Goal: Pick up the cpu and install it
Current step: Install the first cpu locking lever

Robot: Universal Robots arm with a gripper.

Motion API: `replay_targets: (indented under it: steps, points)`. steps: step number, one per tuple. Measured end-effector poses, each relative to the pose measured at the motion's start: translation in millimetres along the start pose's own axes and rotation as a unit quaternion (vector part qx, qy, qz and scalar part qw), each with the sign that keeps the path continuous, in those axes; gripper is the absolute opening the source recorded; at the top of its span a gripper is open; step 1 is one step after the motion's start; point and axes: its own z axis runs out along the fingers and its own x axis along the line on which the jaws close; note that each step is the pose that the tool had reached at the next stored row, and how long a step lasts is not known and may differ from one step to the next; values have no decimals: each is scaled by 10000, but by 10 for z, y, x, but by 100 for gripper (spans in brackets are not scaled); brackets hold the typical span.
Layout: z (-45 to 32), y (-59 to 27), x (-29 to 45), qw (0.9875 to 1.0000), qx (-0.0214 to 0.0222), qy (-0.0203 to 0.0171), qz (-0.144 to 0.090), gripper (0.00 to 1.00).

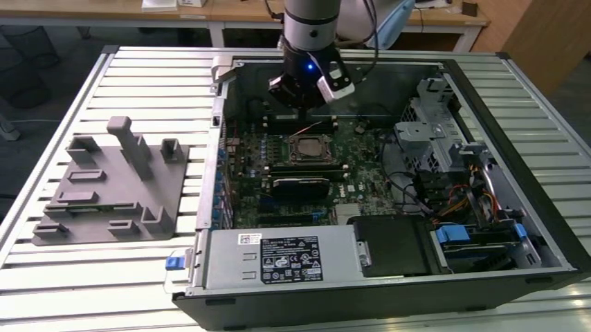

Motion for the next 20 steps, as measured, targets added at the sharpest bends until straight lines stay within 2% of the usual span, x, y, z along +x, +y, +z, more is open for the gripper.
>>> replay_targets:
  steps: [13,20]
  points:
    - [120,-11,-111,10000,0,2,0,11]
    - [157,-14,-171,10000,0,5,1,11]
